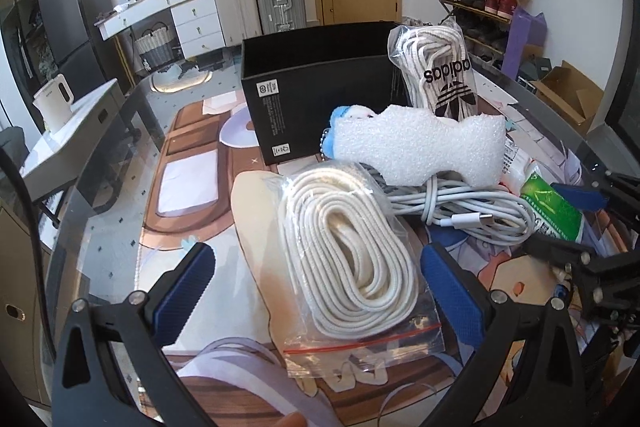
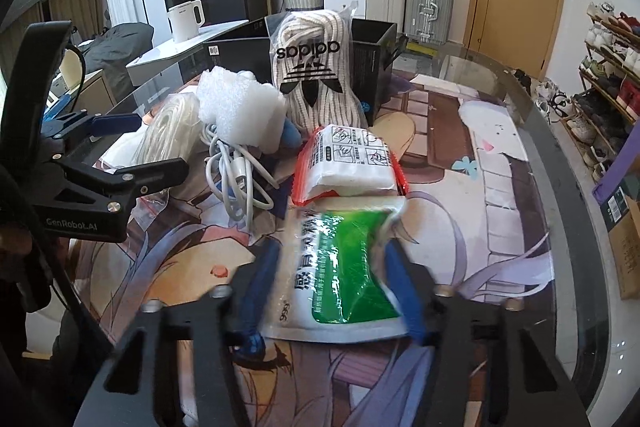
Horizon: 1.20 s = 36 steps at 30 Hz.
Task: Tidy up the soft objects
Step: 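Grasp the green-labelled pouch with the right gripper while the left grasps the bagged rope coil, then lift the pouch and rope coil and carry both over the black box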
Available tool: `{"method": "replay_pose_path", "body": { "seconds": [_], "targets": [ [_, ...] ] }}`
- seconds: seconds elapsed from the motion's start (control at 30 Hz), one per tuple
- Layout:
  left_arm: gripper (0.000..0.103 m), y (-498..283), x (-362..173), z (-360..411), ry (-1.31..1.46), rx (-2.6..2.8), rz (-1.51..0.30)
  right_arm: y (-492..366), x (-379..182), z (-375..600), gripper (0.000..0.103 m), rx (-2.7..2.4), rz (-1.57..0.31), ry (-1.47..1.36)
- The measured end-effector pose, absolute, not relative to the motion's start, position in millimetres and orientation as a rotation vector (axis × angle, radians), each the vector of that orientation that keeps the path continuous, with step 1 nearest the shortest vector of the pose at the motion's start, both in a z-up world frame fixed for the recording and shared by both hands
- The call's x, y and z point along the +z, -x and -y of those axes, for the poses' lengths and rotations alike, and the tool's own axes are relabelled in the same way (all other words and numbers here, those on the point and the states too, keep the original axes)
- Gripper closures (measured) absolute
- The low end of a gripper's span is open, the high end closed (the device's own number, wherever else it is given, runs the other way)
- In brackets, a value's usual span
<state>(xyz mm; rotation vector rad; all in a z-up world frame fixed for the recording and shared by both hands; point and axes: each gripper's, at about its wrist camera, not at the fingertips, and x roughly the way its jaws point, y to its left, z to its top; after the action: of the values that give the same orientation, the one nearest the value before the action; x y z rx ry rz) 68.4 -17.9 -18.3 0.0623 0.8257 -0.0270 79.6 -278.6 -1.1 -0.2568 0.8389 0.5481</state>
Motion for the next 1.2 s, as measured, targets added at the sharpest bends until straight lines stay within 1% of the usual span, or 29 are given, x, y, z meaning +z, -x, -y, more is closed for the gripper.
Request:
{"method": "replay_pose_path", "body": {
  "seconds": [0.13,0.3,0.37,0.4,0.47,0.53,0.57,0.6,0.63,0.67,0.73,0.83,1.2],
  "targets": [
    [0.0,-70,-22,9,-0.014,-0.036,-0.849,-75,0,283,0.06,0.547,-0.826,0.246],
    [0.001,-70,-22,8,0.004,-0.052,-0.847,-69,1,286,0.062,0.547,-0.818,0.248],
    [0.008,-68,-22,9,0.0,-0.065,-0.843,-68,1,287,0.064,0.549,-0.816,0.247],
    [0.014,-67,-21,10,-0.002,-0.072,-0.842,-67,1,287,0.064,0.55,-0.814,0.248],
    [0.02,-64,-22,13,-0.003,-0.091,-0.842,-65,1,289,0.065,0.551,-0.811,0.247],
    [0.037,-60,-21,15,-0.002,-0.106,-0.831,-63,1,290,0.066,0.552,-0.807,0.244],
    [0.041,-59,-21,15,-0.001,-0.112,-0.83,-63,1,291,0.066,0.552,-0.806,0.241],
    [0.049,-58,-21,15,0.001,-0.119,-0.829,-62,1,292,0.066,0.552,-0.805,0.238],
    [0.054,-56,-22,15,0.006,-0.126,-0.826,-62,1,293,0.067,0.552,-0.803,0.233],
    [0.055,-54,-22,14,0.009,-0.13,-0.823,-61,2,293,0.067,0.553,-0.802,0.23],
    [0.062,-51,-21,12,0.023,-0.141,-0.815,-60,3,295,0.067,0.552,-0.796,0.226],
    [0.067,-45,-20,7,0.039,-0.149,-0.803,-58,5,297,0.067,0.553,-0.786,0.219],
    [0.067,-30,-9,-6,0.069,-0.148,-0.756,-50,24,301,0.067,0.545,-0.732,0.199]
  ]
}}
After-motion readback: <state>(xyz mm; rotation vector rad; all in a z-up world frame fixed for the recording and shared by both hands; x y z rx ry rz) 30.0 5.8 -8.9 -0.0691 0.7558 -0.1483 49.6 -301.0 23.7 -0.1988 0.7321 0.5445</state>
